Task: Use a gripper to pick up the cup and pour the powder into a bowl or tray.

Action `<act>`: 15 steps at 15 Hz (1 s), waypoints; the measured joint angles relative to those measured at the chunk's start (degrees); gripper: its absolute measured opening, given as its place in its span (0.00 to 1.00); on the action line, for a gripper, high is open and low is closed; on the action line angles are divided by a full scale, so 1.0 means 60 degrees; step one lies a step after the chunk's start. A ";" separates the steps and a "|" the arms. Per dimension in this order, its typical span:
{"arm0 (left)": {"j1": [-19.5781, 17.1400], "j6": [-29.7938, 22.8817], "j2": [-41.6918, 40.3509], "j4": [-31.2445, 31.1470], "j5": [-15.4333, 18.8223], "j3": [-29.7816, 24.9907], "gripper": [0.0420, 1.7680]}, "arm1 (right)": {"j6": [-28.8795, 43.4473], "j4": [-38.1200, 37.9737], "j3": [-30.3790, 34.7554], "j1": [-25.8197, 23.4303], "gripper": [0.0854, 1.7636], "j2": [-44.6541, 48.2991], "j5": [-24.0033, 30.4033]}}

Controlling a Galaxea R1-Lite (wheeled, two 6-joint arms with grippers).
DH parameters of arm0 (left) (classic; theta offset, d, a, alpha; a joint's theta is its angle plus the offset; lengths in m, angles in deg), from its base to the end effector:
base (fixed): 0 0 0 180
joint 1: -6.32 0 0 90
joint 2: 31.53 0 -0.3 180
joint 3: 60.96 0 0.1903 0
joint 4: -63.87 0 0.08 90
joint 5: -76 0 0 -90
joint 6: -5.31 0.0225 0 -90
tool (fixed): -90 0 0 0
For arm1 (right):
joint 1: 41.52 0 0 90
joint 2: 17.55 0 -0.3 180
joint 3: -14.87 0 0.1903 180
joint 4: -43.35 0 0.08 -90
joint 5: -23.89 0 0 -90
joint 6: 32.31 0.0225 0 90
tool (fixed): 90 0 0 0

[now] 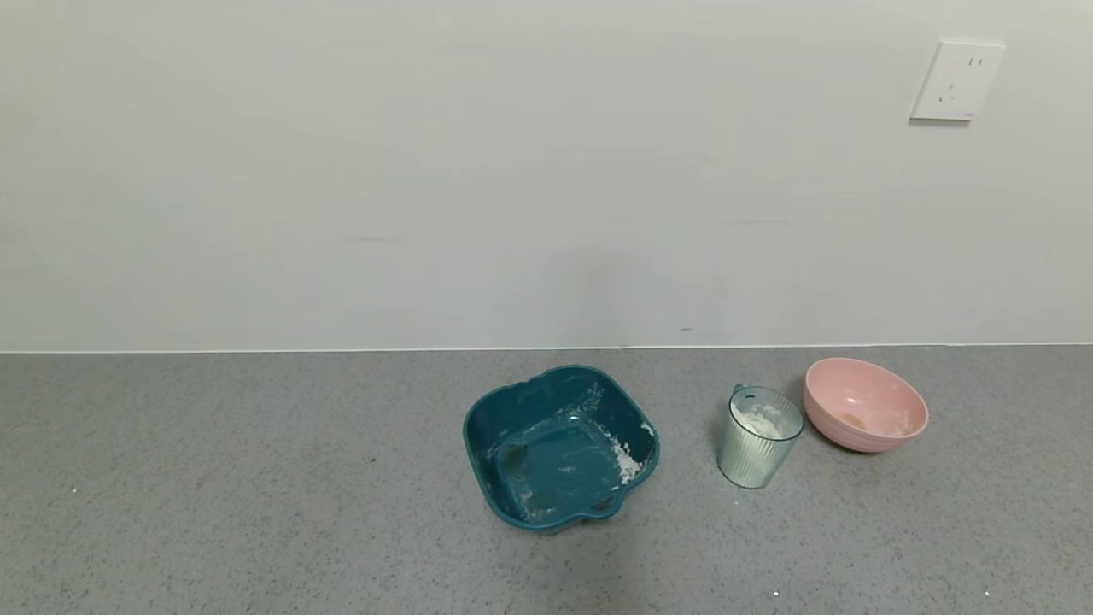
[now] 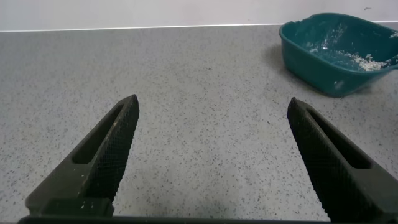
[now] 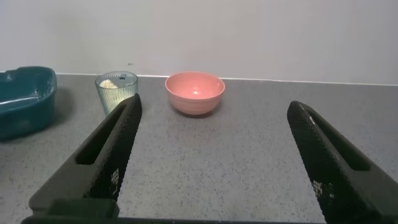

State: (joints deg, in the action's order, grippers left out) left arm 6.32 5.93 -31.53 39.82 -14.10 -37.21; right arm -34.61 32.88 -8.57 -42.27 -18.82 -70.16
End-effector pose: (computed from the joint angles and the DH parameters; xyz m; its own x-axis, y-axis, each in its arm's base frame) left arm -0.0233 0.0000 0.0761 1.0000 0.0017 -0.0052 -0.0017 0.9999 0.0108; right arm -0.0234 -0.0013 0.0992 0.9758 -0.0834 0.2023 0.0903 0.9956 -0.0250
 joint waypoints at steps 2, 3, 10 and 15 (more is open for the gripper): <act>0.0000 -0.0004 0.0000 0.0004 0.0000 -0.0004 0.97 | 0.0067 -0.0622 0.0000 0.0006 0.96 0.0144 -0.0004; 0.0000 0.0000 0.0000 0.0008 0.0004 -0.0008 0.97 | 0.0280 -0.1042 0.0004 0.0006 0.96 0.0171 0.0037; 0.0000 0.0000 0.0000 0.0010 0.0004 -0.0008 0.97 | 0.0750 -0.2166 -0.0004 0.0020 0.96 0.0211 0.0364; 0.0000 -0.0004 0.0000 0.0010 0.0004 -0.0008 0.97 | 0.0738 -0.2176 -0.0004 0.0020 0.96 0.0211 0.0358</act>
State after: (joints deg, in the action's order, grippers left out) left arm 6.32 5.91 -31.53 39.88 -14.08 -37.26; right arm -30.19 19.82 -8.59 -42.15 -17.55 -68.01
